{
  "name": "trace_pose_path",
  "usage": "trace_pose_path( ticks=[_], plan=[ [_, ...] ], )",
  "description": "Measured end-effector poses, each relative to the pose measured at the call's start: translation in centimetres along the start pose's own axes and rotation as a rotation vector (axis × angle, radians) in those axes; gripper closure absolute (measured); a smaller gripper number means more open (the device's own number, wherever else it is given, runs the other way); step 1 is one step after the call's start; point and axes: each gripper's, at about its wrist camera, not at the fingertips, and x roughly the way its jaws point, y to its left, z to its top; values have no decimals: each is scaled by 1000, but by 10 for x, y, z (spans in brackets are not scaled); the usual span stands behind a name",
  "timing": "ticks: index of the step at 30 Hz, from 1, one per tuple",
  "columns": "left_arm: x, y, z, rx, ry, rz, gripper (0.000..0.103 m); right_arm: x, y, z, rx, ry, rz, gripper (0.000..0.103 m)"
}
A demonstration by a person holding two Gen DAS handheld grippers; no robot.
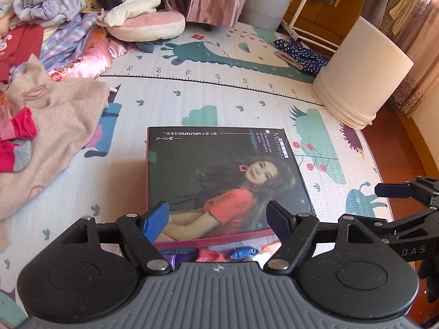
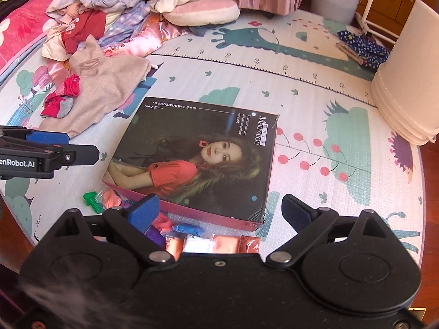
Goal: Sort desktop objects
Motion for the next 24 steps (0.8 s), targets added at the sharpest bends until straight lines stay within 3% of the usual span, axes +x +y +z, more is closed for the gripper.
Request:
trace_pose_path(
  ticks=[7, 11, 14, 17, 24],
  plan=[
    [-46, -14, -23, 41, -45, 125, 25, -47, 13, -18, 14, -68, -25, 6],
    [-74, -20, -39, 48, -77, 148, 24, -69, 17, -29, 35, -101, -64, 6],
    [-91, -25, -54, 49, -85, 126, 17, -85, 32, -41, 51, -125, -95, 6],
    [-101, -31, -68, 57, -81, 108, 17, -95, 34, -53, 87, -128, -91, 6],
    [-118, -49, -103, 97, -82, 158, 17, -109, 40, -85, 170, -95, -82, 6]
  ],
)
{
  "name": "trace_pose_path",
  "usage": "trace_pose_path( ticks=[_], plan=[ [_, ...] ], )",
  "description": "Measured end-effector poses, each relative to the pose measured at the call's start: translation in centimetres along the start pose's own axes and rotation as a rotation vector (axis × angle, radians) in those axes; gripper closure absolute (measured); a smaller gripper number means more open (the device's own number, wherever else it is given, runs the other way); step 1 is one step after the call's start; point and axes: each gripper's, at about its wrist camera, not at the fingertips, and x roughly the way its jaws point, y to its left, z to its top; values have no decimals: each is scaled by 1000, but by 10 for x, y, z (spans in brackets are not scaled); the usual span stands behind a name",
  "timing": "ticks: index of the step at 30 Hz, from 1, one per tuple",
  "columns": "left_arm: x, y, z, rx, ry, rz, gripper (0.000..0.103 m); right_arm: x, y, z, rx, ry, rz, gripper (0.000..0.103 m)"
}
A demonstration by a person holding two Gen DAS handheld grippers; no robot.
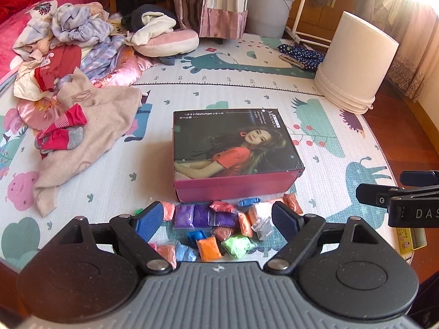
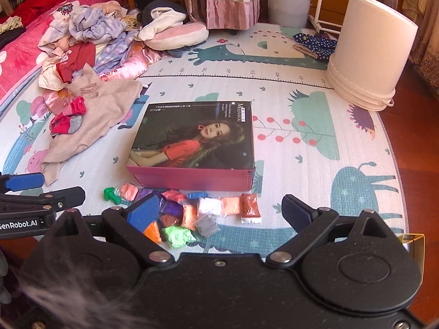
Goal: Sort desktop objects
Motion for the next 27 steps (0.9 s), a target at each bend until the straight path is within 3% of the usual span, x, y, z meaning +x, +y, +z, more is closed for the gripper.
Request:
trace_pose_path(
  ticks=[5, 8, 12, 27],
  plan=[
    [-15, -12, -21, 35, -2, 40, 17, -12, 7, -21, 29, 12, -8, 6],
    [-24, -20, -34, 54, -3, 63, 17, -18, 12, -33, 47, 19, -14, 1],
    [-27, -18, -45, 43, 13, 52, 17, -34, 24, -59, 82, 29, -19, 1],
    [-41, 0, -48, -48, -54, 3, 17, -41, 43, -59, 18, 48, -46, 1]
  ],
)
